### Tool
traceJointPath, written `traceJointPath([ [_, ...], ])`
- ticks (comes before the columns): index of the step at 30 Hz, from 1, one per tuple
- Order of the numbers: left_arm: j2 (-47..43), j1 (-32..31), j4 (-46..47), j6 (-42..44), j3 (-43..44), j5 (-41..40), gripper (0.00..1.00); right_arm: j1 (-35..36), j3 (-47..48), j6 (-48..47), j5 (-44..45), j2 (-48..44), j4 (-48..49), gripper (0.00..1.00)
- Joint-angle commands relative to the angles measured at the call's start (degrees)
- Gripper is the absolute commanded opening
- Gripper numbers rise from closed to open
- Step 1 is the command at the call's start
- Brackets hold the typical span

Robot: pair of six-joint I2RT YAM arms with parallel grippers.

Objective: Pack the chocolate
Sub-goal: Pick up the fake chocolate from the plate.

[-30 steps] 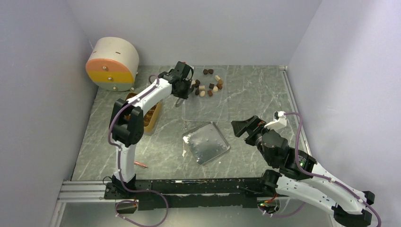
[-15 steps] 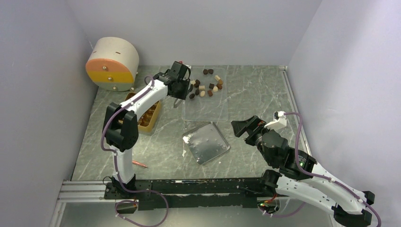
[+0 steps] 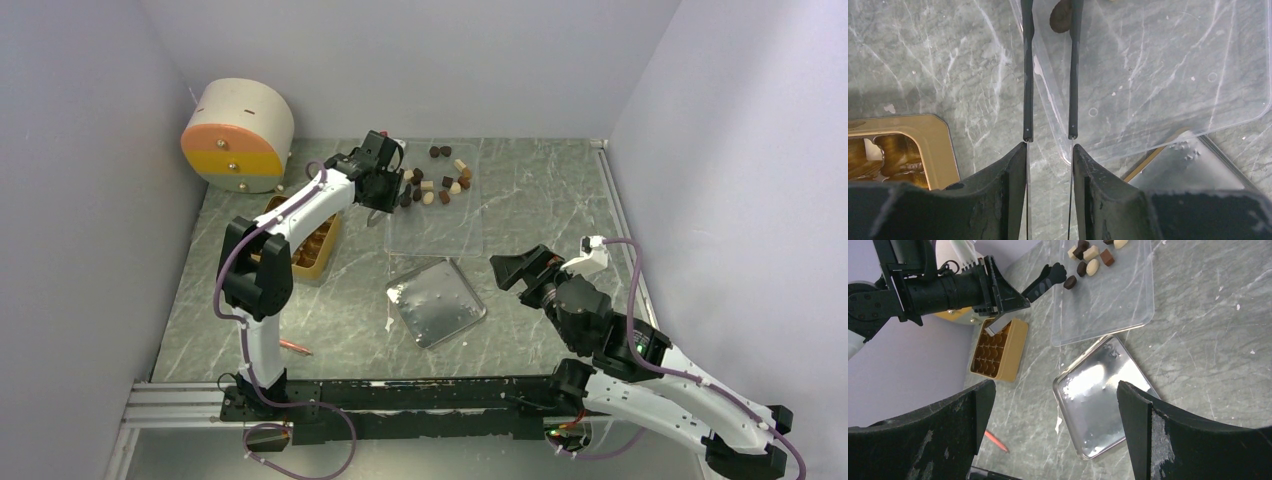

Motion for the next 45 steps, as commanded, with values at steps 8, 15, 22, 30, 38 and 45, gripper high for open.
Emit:
traceJointPath([
  [8,0.45,-0.19,1.25,1.46,-0.77,1.63,0.42,-0.02,0.39,-0.08,0.16,-0.61,0.32,0.97],
  [15,2.25,-0.19,1.54,1.50,-0.29,2.78,0.42,0.00,0.43,-0.19,0.33,-0.64,0.30,0.97],
  [22,3.51,-0.16,1.64,1.44,0.37,3.59,0.40,-0.01,0.58,-0.08,0.32,-0.54,0.07,0.97],
  [30,2.58,-0.19,2.05,1.15,-0.79,3.59,0.40,0.02,0.18,0.00,0.42,-0.85,0.40,0.97],
  [38,2.56,-0.14,1.19,0.84,-0.29,3.00,0.29,-0.01,0.52,0.08,0.48,-0.58,-0.17,0.97],
  [45,-0.67,-0.12,1.69,-0.62,-1.10,1.92,0.26,0.05,-0.05,-0.01,0.49,-1.36,0.23,0.97],
])
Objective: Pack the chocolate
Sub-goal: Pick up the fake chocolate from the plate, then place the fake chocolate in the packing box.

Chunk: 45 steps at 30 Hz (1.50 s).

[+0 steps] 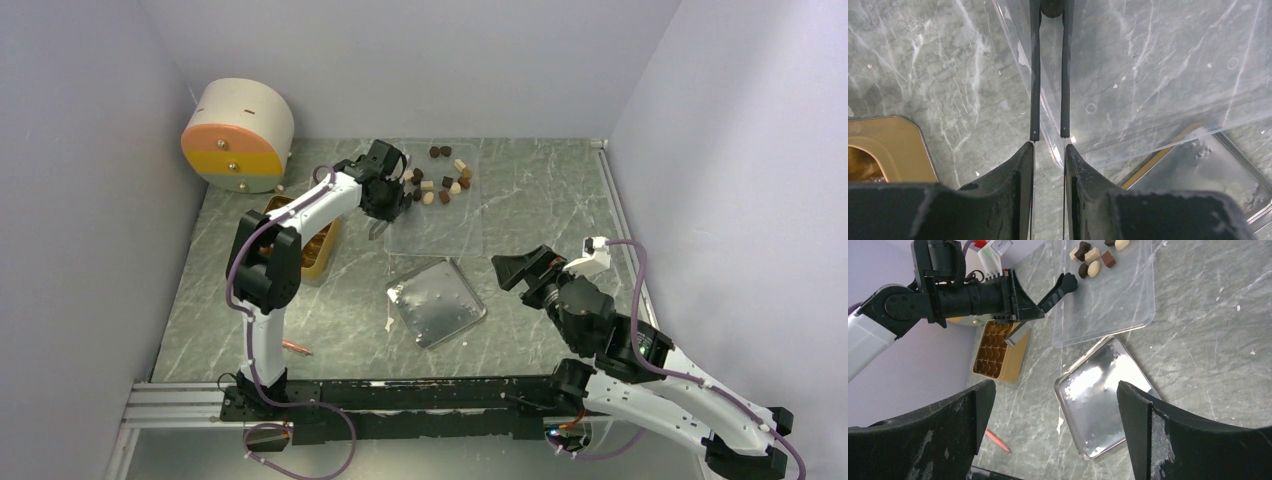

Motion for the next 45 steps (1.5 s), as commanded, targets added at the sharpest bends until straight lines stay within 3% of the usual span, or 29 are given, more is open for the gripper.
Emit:
traceJointPath([
  [1,-5.53,-0.18,1.52,-1.15,-0.38,-1.07,0.26,-0.02,0.03,-0.04,0.42,-0.52,0.38,0.97],
  [19,-16.87,0.83,-1.20,-5.49,-6.98,-8.17,0.27,0.01,0.25,-0.45,-0.06,0.54,1.00,0.97],
  [33,-26.52,8.65,-3.89,-7.68,-15.78,-10.78,0.27,0.05,0.08,-0.59,-0.23,1.56,1.49,0.97],
  [45,-30.67,10.44,-4.47,-7.74,-22.01,-13.84,0.27,0.00,-0.02,-0.32,-1.20,2.61,2.24,0.97],
])
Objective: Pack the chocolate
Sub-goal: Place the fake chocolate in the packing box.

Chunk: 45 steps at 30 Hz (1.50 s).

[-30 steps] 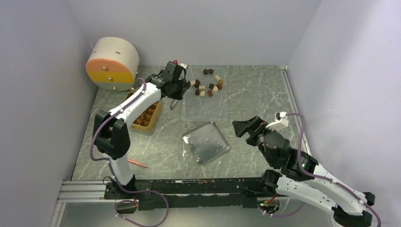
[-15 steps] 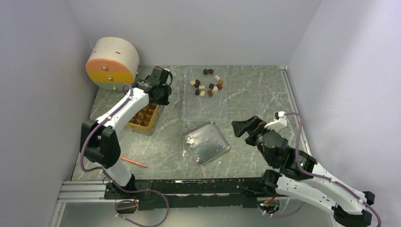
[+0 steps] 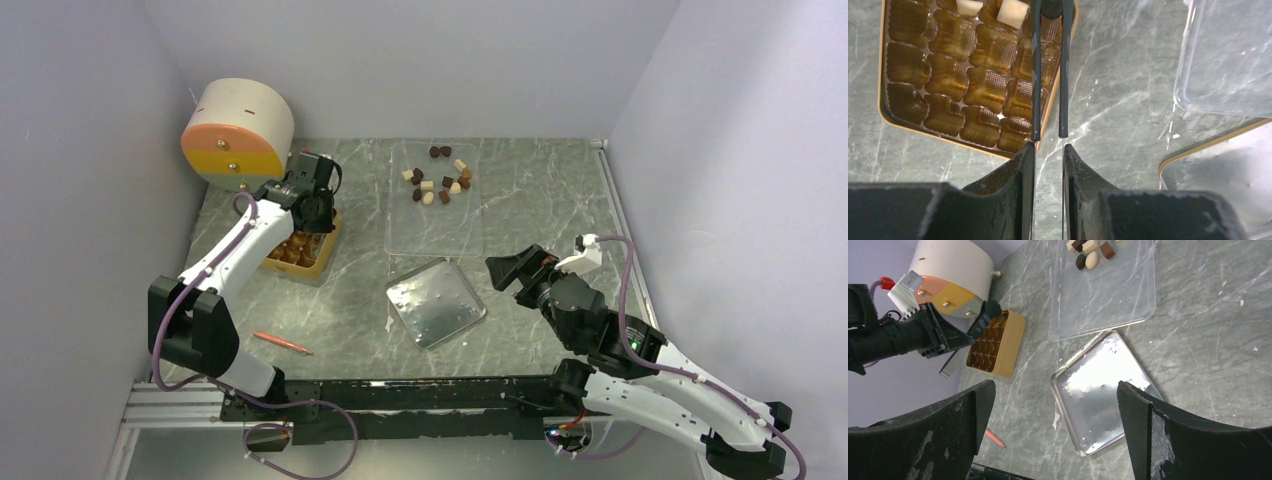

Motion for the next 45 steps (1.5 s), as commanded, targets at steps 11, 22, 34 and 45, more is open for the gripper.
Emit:
traceJointPath([
  [11,-1.60,0.89,1.57,-1.03,-2.89,-0.41,0.32,-0.03,-0.17,0.61,-0.40,-1.21,0.74,0.97],
  [22,-1.99,0.89,0.95,-1.25,-2.37,-0.26,0.39,0.03,-0.30,0.66,-0.68,-1.22,0.84,0.97],
  [34,-1.57,0.90,1.06,-0.50,1.26,0.99,0.38,0.03,-0.79,0.63,-0.41,-1.73,0.89,0.97],
  [45,-0.20,0.45,5.40,2.60,7.58,10.75,0.37,-0.01,-0.45,0.27,-0.25,-1.36,0.94,0.97],
])
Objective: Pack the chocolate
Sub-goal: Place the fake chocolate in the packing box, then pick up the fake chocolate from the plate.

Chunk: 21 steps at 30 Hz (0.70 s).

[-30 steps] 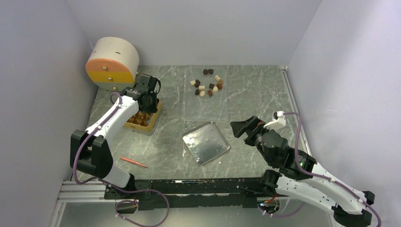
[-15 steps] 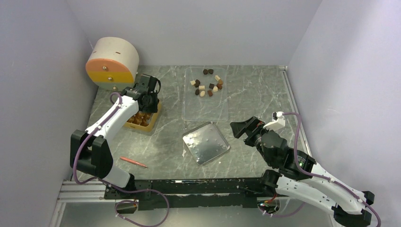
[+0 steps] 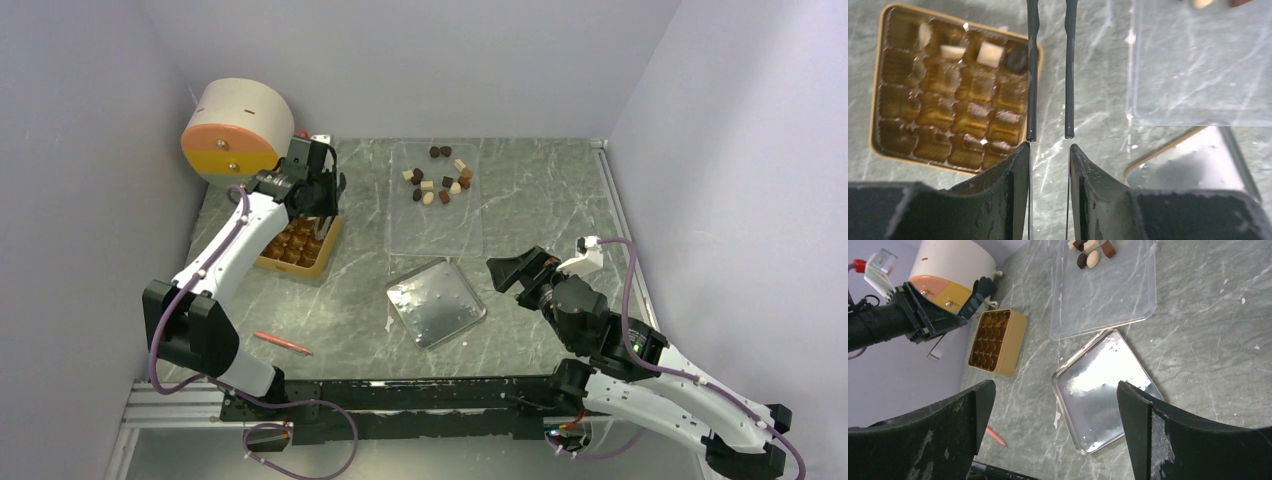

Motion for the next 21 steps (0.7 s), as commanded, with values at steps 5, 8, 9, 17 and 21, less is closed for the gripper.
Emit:
traceJointPath([
  [5,2.62,-2.30,5.87,3.51,5.54,8.63,0.37,0.03,0.36,-0.03,0.30,0.14,1.26,0.97],
  [8,5.00,-3.98,6.35,3.76,6.79,8.29,0.37,-0.01,0.40,-0.12,0.17,0.28,1.40,0.97],
  [9,5.82,-4.61,6.69,4.13,7.25,8.31,0.37,0.04,0.58,-0.20,0.21,0.37,1.42,0.97],
  [17,15.18,-8.56,7.13,6.47,15.00,8.38,0.39,0.03,1.79,-0.83,0.65,1.13,0.69,0.97],
  [21,19.93,-10.43,6.79,7.25,19.11,7.55,0.39,-0.01,1.90,-0.88,0.54,1.43,0.91,0.97],
])
